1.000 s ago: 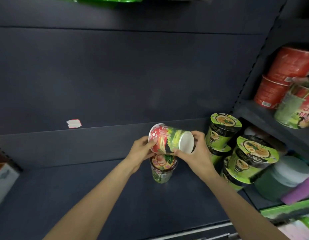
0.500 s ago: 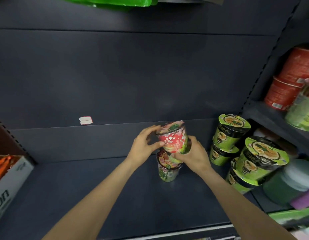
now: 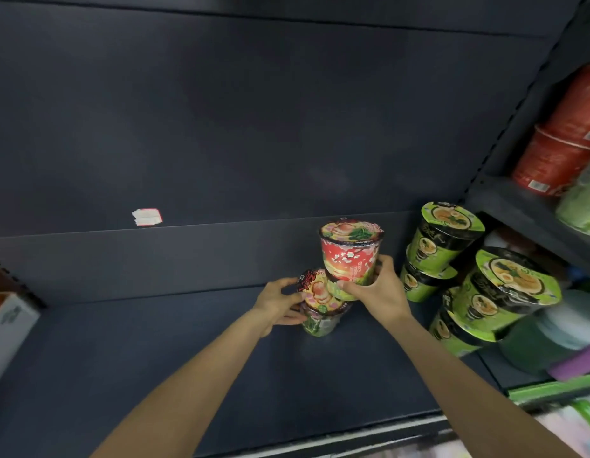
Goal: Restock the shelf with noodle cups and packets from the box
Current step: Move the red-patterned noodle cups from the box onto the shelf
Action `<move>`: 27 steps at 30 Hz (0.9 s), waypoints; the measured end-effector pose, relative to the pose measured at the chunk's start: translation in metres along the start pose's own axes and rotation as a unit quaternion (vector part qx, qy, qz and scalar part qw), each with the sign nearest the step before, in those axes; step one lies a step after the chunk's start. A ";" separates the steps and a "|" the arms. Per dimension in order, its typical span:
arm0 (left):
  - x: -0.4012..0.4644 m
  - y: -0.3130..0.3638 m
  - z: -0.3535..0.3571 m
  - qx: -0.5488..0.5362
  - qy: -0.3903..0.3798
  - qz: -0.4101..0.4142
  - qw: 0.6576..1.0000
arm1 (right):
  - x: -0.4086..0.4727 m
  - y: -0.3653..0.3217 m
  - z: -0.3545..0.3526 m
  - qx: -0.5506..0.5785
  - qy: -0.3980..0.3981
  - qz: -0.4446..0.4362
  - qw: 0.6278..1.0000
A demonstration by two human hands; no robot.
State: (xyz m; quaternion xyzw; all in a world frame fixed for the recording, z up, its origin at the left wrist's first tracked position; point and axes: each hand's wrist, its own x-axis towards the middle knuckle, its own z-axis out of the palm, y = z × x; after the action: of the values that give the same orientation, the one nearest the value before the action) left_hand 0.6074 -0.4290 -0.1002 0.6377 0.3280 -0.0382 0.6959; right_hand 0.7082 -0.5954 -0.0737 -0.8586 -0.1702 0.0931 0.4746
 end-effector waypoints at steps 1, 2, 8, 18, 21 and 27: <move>0.003 0.001 0.002 -0.015 0.005 0.000 1.000 | 0.002 0.003 -0.001 0.003 0.005 0.000 1.000; 0.006 0.002 0.004 -0.028 0.010 0.000 1.000 | 0.004 0.005 -0.001 0.006 0.011 0.003 1.000; 0.028 0.013 0.031 -0.071 0.004 0.005 0.997 | 0.012 0.015 -0.015 0.028 0.052 0.003 0.998; 0.055 0.033 0.080 -0.068 -0.027 -0.008 0.997 | 0.034 0.038 -0.033 0.039 0.099 0.011 0.994; 0.053 0.033 0.080 -0.055 -0.070 -0.011 0.996 | 0.036 0.044 -0.032 0.036 0.110 0.012 0.993; 0.046 0.031 0.075 0.010 -0.084 0.016 0.996 | 0.034 0.046 -0.029 0.019 0.102 0.012 0.994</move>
State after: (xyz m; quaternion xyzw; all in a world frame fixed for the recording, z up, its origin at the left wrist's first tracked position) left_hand 0.6887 -0.4753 -0.0983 0.6442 0.2573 -0.0835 0.7154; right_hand 0.7585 -0.6277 -0.0976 -0.8562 -0.1088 0.0137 0.5049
